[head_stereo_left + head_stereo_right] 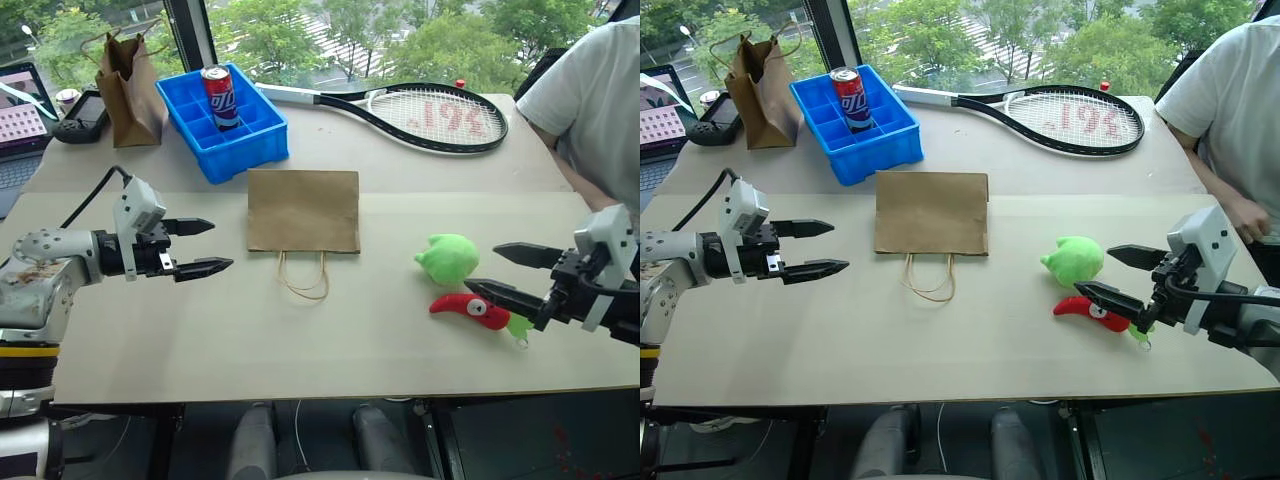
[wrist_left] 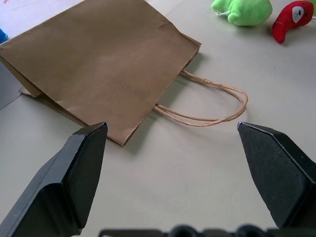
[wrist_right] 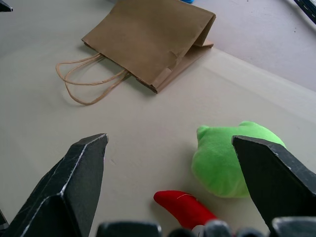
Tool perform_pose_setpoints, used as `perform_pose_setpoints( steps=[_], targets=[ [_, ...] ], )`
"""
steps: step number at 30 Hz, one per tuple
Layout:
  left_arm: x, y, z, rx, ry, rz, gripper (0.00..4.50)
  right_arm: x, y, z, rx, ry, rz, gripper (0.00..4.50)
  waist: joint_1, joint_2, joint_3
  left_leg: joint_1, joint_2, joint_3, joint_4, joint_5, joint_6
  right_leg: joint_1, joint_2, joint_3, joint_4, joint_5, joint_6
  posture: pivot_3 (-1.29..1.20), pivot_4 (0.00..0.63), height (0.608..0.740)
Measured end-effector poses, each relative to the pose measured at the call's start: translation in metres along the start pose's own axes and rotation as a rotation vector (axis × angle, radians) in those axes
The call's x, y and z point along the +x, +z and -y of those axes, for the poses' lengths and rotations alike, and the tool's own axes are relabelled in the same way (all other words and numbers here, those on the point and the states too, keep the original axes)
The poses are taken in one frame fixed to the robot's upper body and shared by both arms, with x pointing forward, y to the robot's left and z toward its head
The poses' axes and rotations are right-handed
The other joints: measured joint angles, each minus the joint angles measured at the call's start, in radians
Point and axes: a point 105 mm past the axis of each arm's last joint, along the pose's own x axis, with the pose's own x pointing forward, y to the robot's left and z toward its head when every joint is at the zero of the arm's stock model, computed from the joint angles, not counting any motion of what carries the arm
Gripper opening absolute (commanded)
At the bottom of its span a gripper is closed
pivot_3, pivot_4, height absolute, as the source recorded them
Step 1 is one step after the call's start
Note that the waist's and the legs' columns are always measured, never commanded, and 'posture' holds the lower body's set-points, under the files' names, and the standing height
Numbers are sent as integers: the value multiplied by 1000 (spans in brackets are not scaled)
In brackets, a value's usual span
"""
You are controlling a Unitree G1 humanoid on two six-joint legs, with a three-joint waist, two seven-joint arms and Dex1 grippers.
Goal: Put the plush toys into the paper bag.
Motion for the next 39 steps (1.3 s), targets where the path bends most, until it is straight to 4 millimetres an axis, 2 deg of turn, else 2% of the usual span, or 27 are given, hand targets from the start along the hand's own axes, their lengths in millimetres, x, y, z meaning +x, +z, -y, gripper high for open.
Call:
perform_pose_setpoints(
  steps=[4,7,11,16,20,23,26,27,29,34,38,39],
  targets=[
    [1,2,7,54,-78,10,4500,9,10,-7,-44,62,3,4458,-4,0,0,0,0,0,2,0,0,-1,0,0,2,0,0,0,150,740],
    [11,18,18,209,-240,14,4500,21,33,-36,-160,220,18,4458,-2,0,0,0,0,-1,5,0,0,-2,0,-1,7,0,0,0,150,740],
    [26,30,23,368,-394,-4,4500,34,35,-65,-209,356,-22,4458,8,0,0,-1,0,-2,7,0,0,0,0,-2,7,0,0,0,150,740],
    [61,15,31,443,-543,-49,4500,53,29,-80,-234,389,-55,4458,12,0,0,-3,0,-3,8,0,0,-1,0,-2,8,0,0,0,150,740],
    [90,5,38,458,-590,-47,4500,65,20,-82,-222,359,-61,4458,17,0,0,-7,-1,-4,11,0,1,-5,0,-2,12,0,1,0,150,740],
    [105,-5,41,442,-595,-49,4500,68,20,-82,-220,321,-45,4458,18,0,0,-8,-1,-6,13,0,1,-5,1,-4,14,-1,1,0,150,740],
    [109,-16,37,480,-585,-91,4500,69,16,-83,-209,293,-44,4458,18,0,0,-8,-1,-8,13,0,1,-4,1,-6,14,-1,1,0,150,740],
    [110,-21,35,484,-581,-103,3984,69,13,-83,-198,283,-49,4500,19,0,0,-8,-1,-8,13,1,1,-4,1,-6,14,-1,1,0,150,740],
    [113,-26,34,461,-585,-104,3385,69,10,-83,-189,267,-56,4500,21,0,0,-9,-1,-8,14,1,1,-3,1,-7,14,-1,1,0,150,740],
    [114,-23,32,427,-603,-94,1413,67,4,-79,-176,223,-75,4500,24,0,0,-12,-1,-12,16,1,1,-3,1,-10,14,-1,1,0,150,740],
    [110,-12,30,334,-602,-39,77,65,2,-75,-173,192,-78,4500,21,0,0,-12,-1,-13,17,1,1,-3,1,-12,15,-1,1,0,150,740],
    [108,-9,30,318,-602,-26,77,65,2,-75,-173,190,-80,4500,20,0,0,-12,-1,-14,17,1,1,-3,1,-12,15,-1,1,0,150,740]
  ],
)
